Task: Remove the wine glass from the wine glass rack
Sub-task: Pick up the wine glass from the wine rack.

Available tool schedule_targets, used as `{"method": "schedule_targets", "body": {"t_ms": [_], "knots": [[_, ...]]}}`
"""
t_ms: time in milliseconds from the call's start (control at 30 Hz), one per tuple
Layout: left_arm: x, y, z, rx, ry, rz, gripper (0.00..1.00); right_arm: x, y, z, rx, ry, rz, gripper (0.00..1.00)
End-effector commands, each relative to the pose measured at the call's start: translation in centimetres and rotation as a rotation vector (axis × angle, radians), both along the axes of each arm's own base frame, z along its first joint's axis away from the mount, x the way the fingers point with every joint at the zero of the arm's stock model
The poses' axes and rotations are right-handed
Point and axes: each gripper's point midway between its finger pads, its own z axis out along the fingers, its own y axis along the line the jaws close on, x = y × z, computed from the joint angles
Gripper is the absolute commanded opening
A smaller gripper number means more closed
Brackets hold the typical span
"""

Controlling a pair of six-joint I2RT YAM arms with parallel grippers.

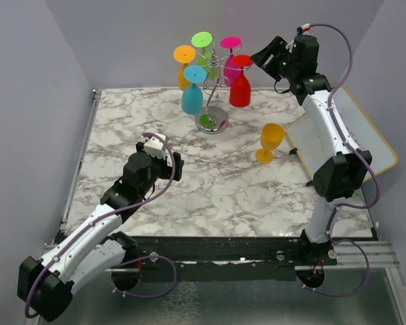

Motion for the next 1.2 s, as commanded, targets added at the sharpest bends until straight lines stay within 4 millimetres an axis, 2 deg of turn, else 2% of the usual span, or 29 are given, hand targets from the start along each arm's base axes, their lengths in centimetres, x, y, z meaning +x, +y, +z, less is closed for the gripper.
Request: {"method": "schedule_targets", "body": {"t_ms": [0, 167, 400, 500, 767, 967, 1167], "knots": [[0.0, 0.4, 0.0, 0.01, -0.012, 0.008, 0.99, -0.3, 1.1, 0.6, 0.07, -0.026, 0.07, 0.67], [0.1, 0.5, 0.1, 0.016, -0.012, 0.013, 0.99, -0.4, 1.8, 0.7, 0.107, -0.031, 0.122, 0.67], [0.1, 0.4, 0.0, 0.016, -0.007, 0.01, 0.99, -0.1, 2.8, 1.1, 0.157, -0.038, 0.193, 0.57], [0.0, 0.4, -0.1, 0.017, -0.006, 0.01, 0.99, 0.3, 2.7, 1.0, 0.174, -0.03, 0.195, 0.53], [0.0, 0.6, 0.1, 0.016, -0.012, 0.014, 0.99, 0.8, 2.6, 1.0, 0.212, -0.036, 0.189, 0.5], [0.1, 0.5, -0.1, 0.018, -0.007, 0.011, 0.99, 1.0, 3.9, 0.9, 0.256, -0.026, 0.279, 0.38], [0.0, 0.6, 0.1, 0.017, -0.012, 0.016, 0.99, 1.5, 3.8, 0.3, 0.279, -0.008, 0.275, 0.29]]}}
